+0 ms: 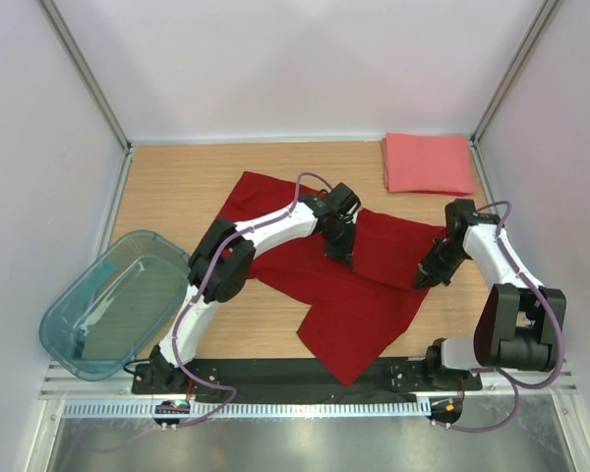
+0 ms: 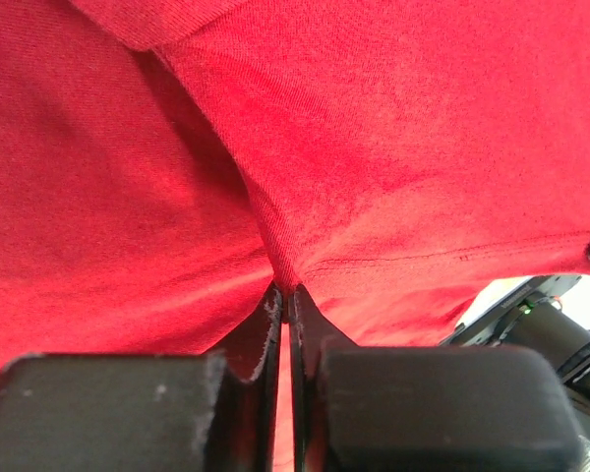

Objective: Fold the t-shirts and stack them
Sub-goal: Fold the tshirt

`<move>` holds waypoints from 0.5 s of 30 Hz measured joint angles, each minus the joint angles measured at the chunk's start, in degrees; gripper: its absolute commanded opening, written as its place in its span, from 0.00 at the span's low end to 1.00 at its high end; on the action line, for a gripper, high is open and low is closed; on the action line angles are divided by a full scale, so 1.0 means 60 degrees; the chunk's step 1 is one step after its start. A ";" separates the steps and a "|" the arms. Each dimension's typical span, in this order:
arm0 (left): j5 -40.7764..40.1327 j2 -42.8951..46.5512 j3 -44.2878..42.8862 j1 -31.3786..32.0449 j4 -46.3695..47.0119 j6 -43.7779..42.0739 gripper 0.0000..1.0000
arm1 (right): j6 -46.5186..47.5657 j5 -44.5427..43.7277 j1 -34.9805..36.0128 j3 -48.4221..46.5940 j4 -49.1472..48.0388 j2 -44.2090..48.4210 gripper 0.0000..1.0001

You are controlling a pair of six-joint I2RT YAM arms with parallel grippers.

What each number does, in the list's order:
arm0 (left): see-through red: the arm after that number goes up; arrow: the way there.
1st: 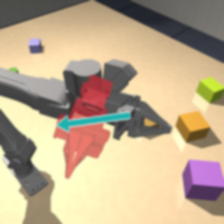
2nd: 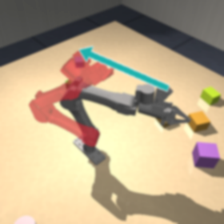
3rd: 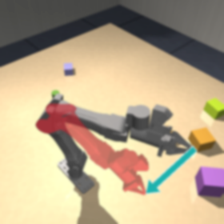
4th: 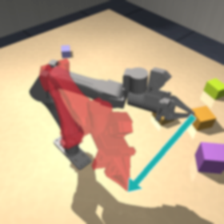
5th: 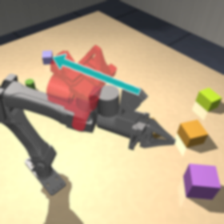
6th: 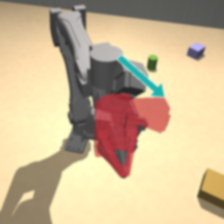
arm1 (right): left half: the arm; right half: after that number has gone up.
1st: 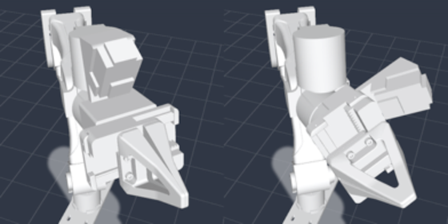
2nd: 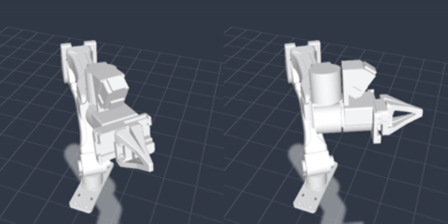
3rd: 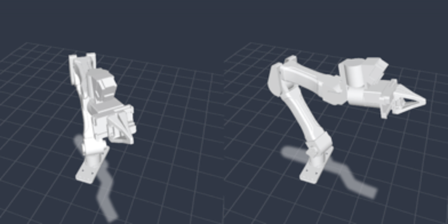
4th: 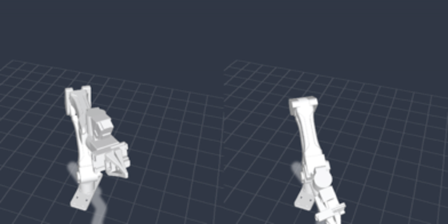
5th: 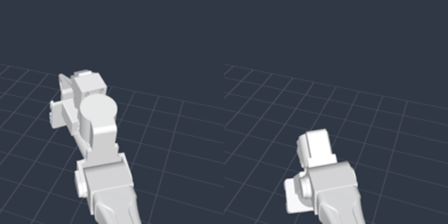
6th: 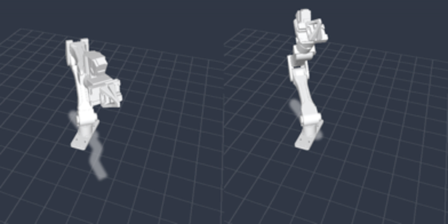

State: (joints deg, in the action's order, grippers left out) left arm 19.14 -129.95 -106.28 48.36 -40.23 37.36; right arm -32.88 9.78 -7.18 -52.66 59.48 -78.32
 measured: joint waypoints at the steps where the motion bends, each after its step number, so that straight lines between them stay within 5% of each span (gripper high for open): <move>1: 0.0004 0.0000 0.0007 -0.0015 -0.0004 -0.0044 0.12 | -0.0033 -0.0004 0.0000 0.0025 -0.0025 -0.0044 0.16; 6: -0.0022 0.0062 0.0124 -0.0237 -0.0080 -0.0346 0.55 | -0.0044 -0.0222 0.0000 -0.0335 -0.0084 -0.0648 0.35; 9: -0.0080 0.0408 0.0474 -0.0659 -0.0168 -0.0616 0.62 | -0.0098 -0.0506 0.0000 -0.1100 -0.0313 -0.0911 0.39; 15: -0.0066 0.1621 0.0539 -0.2550 -0.0091 -0.1129 0.58 | -0.0426 -0.0998 -0.0044 -0.2889 -0.1428 -0.1902 0.43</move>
State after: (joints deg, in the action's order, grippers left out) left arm 18.74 -120.22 -103.04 33.06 -40.77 30.59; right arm -35.44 3.79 -7.44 -70.00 50.92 -89.73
